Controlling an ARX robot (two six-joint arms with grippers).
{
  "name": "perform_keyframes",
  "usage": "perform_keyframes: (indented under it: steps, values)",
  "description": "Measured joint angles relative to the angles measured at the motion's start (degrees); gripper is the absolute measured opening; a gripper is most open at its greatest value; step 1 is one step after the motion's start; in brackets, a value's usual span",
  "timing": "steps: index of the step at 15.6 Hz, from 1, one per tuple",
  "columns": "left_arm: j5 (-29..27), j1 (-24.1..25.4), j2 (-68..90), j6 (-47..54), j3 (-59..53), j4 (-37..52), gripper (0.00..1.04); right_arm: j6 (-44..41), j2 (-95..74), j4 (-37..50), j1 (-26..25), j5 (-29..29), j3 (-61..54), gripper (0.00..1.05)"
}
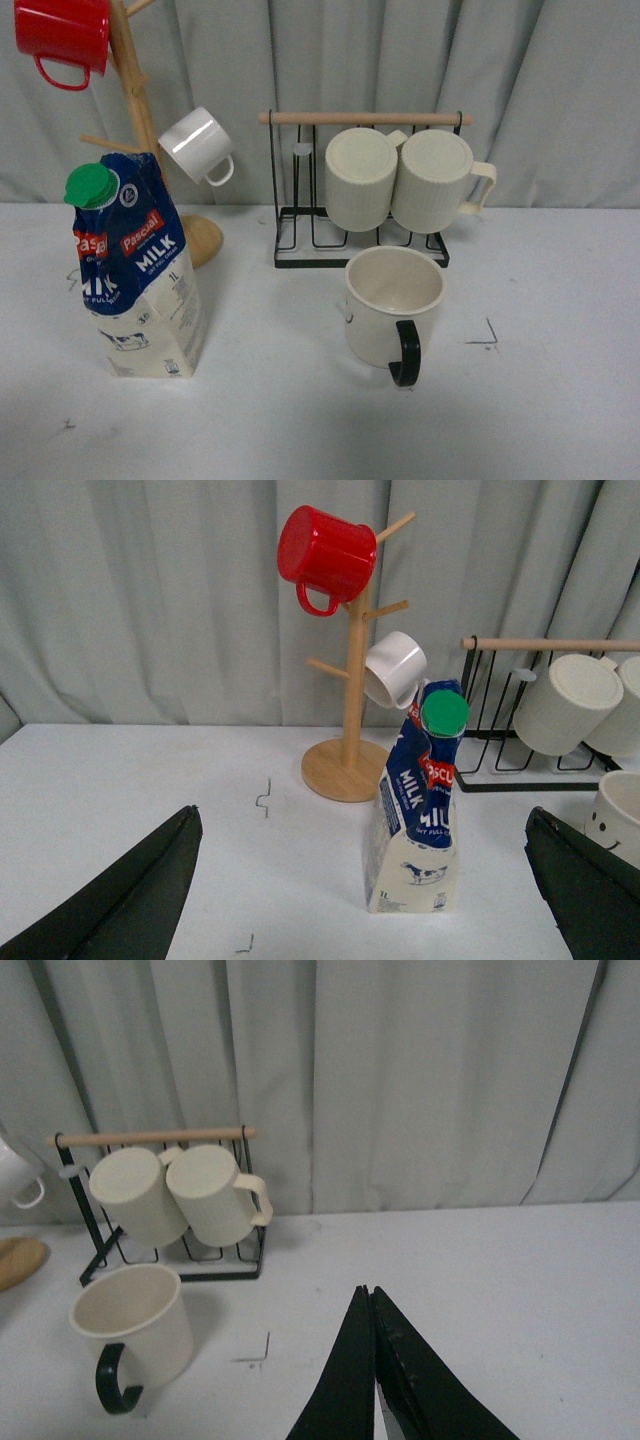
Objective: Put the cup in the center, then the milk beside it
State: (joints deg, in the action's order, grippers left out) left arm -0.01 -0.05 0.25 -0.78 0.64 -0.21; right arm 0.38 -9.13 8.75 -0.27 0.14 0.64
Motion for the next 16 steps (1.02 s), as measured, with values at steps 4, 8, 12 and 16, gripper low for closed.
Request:
perform_keyframes:
  steps: [4,8,12,16]
  values:
    - [0.0,0.0,0.0,0.0,0.0,0.0,0.98,-0.07,8.92,-9.01,0.0,-0.15,0.02,0.14]
    - [-0.09,-0.02,0.07,-0.11,0.04,-0.37,0.98,-0.07,8.92,-8.94,0.0,-0.15,0.02,0.62]
    - [-3.69,-0.72,27.41,-13.25,19.39,-15.91,0.98,-0.07,8.92,-8.96,0.0,-0.17,0.02,0.99]
    - [-2.93,-5.95,50.97,-12.39,33.18,-2.71,0.98,-0.09,8.92,-8.94,0.0,-0.15,0.02,0.98]
